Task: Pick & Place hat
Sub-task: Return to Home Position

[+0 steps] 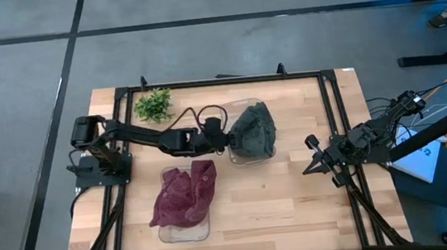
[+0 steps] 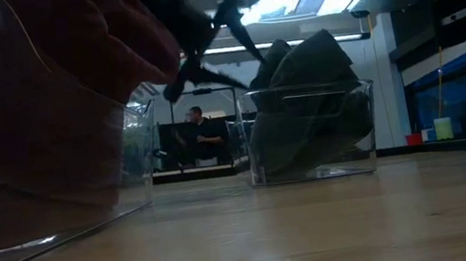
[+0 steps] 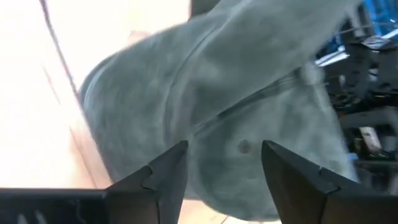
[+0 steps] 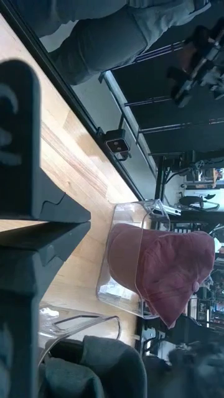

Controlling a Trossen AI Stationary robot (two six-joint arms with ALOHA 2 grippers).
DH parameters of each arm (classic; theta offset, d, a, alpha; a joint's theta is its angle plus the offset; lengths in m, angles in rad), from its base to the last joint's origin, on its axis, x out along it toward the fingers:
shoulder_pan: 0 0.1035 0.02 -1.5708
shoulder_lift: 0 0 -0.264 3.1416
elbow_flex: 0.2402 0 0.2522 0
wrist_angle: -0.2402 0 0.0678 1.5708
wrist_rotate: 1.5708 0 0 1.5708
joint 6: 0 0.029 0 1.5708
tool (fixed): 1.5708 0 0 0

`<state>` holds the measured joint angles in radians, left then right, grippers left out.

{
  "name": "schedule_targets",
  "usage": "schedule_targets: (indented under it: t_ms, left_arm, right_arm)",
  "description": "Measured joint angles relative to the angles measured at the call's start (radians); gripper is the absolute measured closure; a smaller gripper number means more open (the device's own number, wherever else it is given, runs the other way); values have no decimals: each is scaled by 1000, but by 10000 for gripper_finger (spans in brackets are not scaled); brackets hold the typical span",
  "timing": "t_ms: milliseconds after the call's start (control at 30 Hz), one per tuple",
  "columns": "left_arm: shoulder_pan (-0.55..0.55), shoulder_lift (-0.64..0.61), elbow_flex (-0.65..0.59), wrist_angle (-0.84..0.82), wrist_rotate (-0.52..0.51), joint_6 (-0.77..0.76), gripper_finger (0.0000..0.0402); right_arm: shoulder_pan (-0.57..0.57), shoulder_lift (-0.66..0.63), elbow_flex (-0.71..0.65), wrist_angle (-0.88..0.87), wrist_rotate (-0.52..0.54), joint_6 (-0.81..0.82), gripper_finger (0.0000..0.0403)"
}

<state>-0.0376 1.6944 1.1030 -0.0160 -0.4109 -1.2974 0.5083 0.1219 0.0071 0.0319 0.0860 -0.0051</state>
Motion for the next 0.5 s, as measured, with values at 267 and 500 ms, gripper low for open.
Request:
schedule_targets:
  t_ms: [267,500]
  left_arm:
    - [0,-160,0,-96,-61,239,205]
    - [0,-333,1,-314,-40,562,205]
  right_arm:
    - [0,0,0,0,0,0,395]
    - [0,0,0,0,0,0,395]
